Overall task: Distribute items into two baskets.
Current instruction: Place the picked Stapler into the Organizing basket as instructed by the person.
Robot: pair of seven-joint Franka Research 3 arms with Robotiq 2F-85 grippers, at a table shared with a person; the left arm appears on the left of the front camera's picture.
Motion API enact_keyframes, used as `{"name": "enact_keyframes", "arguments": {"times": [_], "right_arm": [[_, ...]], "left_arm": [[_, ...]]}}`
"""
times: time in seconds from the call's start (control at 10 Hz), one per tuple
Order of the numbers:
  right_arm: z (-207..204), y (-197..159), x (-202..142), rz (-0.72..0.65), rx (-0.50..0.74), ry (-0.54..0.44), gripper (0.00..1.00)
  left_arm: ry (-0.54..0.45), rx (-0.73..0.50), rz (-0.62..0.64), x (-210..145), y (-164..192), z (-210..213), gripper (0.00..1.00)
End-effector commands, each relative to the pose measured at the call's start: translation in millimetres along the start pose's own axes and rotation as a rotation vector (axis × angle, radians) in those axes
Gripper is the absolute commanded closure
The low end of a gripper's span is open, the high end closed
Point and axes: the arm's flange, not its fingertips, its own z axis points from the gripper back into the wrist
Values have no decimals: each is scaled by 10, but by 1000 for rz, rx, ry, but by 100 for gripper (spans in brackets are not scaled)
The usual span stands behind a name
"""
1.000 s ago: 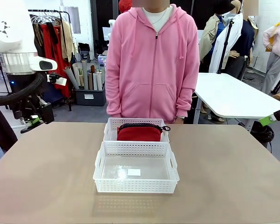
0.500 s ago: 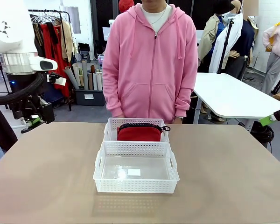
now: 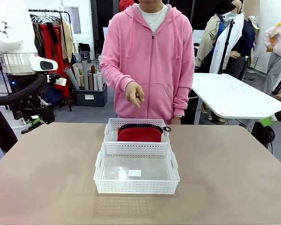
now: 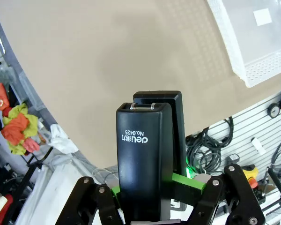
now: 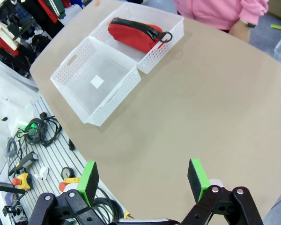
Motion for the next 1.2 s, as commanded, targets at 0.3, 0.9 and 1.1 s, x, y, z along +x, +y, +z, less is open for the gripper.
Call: {"name": "enact_keyframes", "arguments": {"times": [0.3, 0.9, 1.1], "right_arm": [[0, 4, 20, 2, 9, -18, 0], [0, 4, 20, 2, 9, -18, 0], [0, 4, 20, 2, 9, -18, 0]], "left_arm": [[-9, 1, 13, -13, -5, 28, 100], [-9, 1, 13, -13, -5, 28, 100], [-9, 1, 13, -13, -5, 28, 100]]}}
